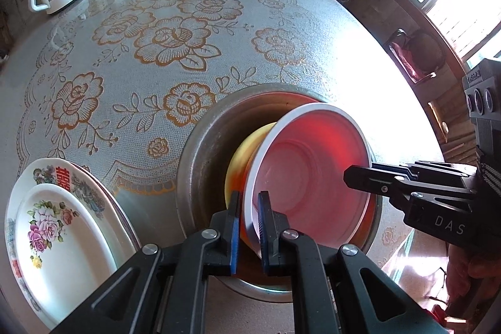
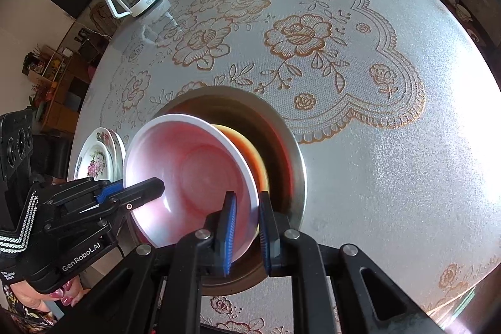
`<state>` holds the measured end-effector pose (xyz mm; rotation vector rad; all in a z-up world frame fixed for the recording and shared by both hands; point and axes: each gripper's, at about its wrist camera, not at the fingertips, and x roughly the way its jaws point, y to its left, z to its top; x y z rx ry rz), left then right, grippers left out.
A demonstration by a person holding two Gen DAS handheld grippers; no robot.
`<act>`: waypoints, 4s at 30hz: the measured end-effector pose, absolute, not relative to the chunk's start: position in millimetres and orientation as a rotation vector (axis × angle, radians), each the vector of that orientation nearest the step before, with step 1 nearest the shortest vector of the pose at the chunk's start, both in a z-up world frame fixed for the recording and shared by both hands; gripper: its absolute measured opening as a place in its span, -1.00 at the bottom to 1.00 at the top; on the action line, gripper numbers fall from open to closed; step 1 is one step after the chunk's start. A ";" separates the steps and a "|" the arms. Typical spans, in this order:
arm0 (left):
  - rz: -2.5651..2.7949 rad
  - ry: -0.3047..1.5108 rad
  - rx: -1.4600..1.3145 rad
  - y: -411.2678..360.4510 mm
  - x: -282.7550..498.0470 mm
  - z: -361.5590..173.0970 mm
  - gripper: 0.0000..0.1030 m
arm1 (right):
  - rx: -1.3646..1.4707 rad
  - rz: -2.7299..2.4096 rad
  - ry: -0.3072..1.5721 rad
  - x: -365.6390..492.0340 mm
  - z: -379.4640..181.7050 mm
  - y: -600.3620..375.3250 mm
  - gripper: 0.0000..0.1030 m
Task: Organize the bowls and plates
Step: 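Open the right tool to release the red bowl and withdraw, then grasp the steel bowl's rim with the right tool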
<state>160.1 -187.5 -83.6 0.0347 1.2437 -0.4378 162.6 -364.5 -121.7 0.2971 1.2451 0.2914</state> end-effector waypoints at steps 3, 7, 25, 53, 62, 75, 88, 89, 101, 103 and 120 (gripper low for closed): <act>-0.429 1.246 0.029 -184.7 160.7 -82.5 -0.78 | 0.298 0.297 1.249 162.7 -122.1 -364.6 -0.80; -0.432 1.245 0.012 -181.8 160.9 -80.4 -0.39 | 0.320 0.296 1.252 162.6 -121.4 -369.1 -0.80; -0.419 1.212 0.086 -188.7 161.6 -84.0 -0.58 | 0.292 0.270 1.249 170.7 -121.5 -361.8 -0.76; -0.360 1.127 0.026 -173.4 158.4 -59.0 0.23 | 0.310 0.253 1.145 158.8 -102.6 -372.2 -0.57; -0.317 1.110 -0.031 -148.5 156.8 -63.3 0.32 | 0.318 0.222 1.129 153.2 -101.6 -387.6 -0.55; -0.381 1.110 -0.100 -138.7 146.9 -72.1 0.30 | 0.346 0.173 1.147 157.6 -122.8 -407.9 -0.40; -0.372 1.124 -0.099 -140.6 152.0 -77.6 0.12 | 0.338 0.266 1.196 162.1 -141.3 -396.9 -0.47; -0.370 1.124 -0.097 -140.6 152.6 -77.8 0.11 | 0.357 0.275 1.201 162.7 -143.1 -398.5 -0.48; -0.391 1.148 -0.047 -142.5 158.3 -86.7 -0.50 | 0.356 0.309 1.219 169.0 -144.0 -399.1 -0.58; -0.394 1.150 -0.040 -143.0 159.0 -88.0 -0.55 | 0.357 0.313 1.223 169.7 -144.8 -399.3 -0.58; -0.407 1.175 0.037 -149.1 162.9 -101.7 -0.58 | 0.351 0.339 1.265 170.7 -154.9 -391.6 -0.59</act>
